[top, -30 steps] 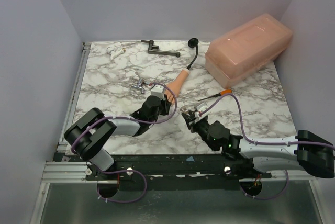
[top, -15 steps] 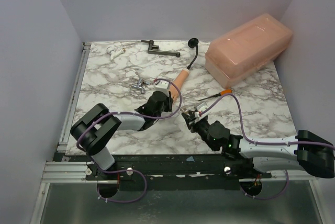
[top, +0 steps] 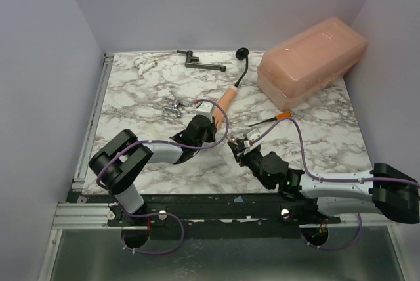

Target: Paint the nails

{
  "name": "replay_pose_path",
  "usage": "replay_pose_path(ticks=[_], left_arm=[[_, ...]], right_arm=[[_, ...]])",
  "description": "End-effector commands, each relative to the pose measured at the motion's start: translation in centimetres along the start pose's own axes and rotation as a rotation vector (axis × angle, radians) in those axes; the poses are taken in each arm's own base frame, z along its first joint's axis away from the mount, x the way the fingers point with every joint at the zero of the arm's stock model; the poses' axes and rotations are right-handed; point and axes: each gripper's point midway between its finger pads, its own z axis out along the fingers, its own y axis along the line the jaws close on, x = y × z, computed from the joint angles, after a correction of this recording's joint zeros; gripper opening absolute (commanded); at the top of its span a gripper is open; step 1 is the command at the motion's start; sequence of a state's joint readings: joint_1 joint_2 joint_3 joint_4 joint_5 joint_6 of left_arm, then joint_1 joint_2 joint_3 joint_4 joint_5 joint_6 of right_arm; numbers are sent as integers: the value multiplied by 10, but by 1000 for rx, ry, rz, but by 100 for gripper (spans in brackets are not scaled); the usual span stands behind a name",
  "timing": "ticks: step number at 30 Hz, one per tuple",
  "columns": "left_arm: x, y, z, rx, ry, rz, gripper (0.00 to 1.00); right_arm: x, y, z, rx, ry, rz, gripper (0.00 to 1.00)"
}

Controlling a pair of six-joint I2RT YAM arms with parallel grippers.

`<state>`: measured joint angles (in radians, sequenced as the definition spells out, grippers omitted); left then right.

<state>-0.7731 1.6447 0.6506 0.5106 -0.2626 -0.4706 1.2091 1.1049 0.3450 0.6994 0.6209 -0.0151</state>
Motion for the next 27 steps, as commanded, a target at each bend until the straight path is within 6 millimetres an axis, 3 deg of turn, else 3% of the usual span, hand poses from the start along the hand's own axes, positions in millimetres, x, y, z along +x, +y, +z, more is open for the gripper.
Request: replay_pose_path(ticks=[1,27], left_arm=[[2,-1,3,-23,14,0,0],[8,3,-5,-64,26,-8,0]], right_arm=[[-14,-5,2,35,-30,35,1],[-13,-4,3,33,-24,31,1]])
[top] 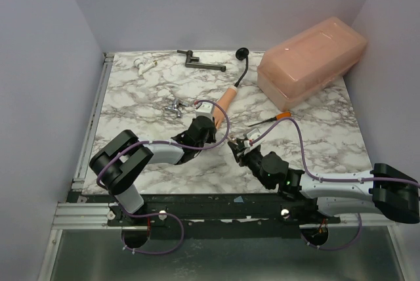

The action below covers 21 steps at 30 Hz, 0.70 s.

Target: Paint the nails

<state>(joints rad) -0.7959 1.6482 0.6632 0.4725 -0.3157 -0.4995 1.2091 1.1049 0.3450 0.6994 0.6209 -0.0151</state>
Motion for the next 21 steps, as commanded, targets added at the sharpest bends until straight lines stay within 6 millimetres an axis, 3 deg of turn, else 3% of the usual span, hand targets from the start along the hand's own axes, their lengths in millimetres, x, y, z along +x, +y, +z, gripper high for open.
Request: replay_pose_path(ticks=[1,21], left_arm=[[4,2,-4,-23,18,2,0],[3,7,-11,-37,1,-17,0]], right_arm=[[-12,-4,3,33,-24,31,1],[-13,-4,3,33,-26,32,1]])
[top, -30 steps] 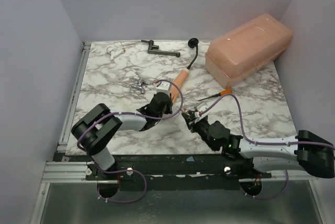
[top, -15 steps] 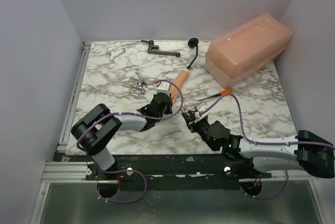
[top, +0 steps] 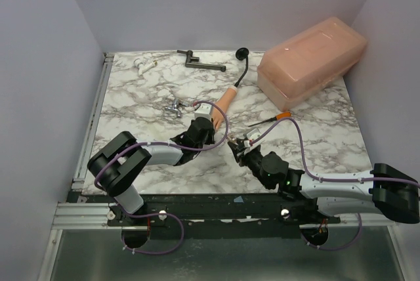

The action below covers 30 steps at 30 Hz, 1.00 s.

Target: Paint the nails

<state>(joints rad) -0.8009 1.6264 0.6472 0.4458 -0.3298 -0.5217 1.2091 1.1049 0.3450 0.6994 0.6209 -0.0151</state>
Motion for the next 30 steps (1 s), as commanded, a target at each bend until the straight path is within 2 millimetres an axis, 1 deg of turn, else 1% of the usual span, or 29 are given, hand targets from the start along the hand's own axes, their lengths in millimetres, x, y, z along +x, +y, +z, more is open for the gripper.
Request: replay_pose_path(ticks=[1,16,18,23,30], left_arm=[[-2,5,-6,-24,-12,-5,0],[-3,9,-10,-45,-19,-19,0],[-6,8,-13,-29,-39,-23,0],[-19,6,-29,37,-133,-26,0],[-30,-1,-35,93,-199,-8,0]], right_arm=[[-13,-4,3,33,-27,32,1],[-13,-5,2,33,-28,33,1],[-13,-5,2,33,-27,33,1],[-14,-5,1,32,-30,35,1],[-15,-6,-1,30,-40,43,0]])
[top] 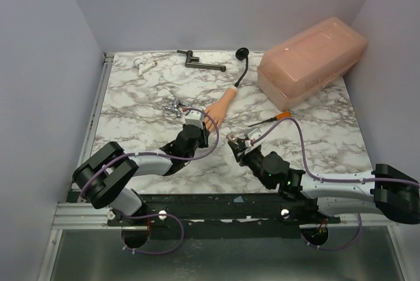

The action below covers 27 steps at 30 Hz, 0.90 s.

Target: Paint the nails

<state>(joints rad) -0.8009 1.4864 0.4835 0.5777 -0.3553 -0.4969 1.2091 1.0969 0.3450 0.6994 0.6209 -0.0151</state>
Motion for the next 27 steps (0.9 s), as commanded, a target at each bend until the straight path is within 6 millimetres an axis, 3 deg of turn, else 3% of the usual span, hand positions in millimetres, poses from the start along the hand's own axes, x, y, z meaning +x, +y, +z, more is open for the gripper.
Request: replay_pose_path(ticks=[1,14,19,27], left_arm=[[-24,-16,-4,81,-105,3,0],[-21,-30,18,101,-61,50,0],[-9,-24,32,33,17,72,0],[0,-19,31,1,57,46,0]], right_arm=[[-13,-6,-1,30,-37,40,1],[-13,-7,-2,28,-41,42,1],[-13,-5,-1,25,-39,42,1],[-13,-6,-1,26,-38,41,1]])
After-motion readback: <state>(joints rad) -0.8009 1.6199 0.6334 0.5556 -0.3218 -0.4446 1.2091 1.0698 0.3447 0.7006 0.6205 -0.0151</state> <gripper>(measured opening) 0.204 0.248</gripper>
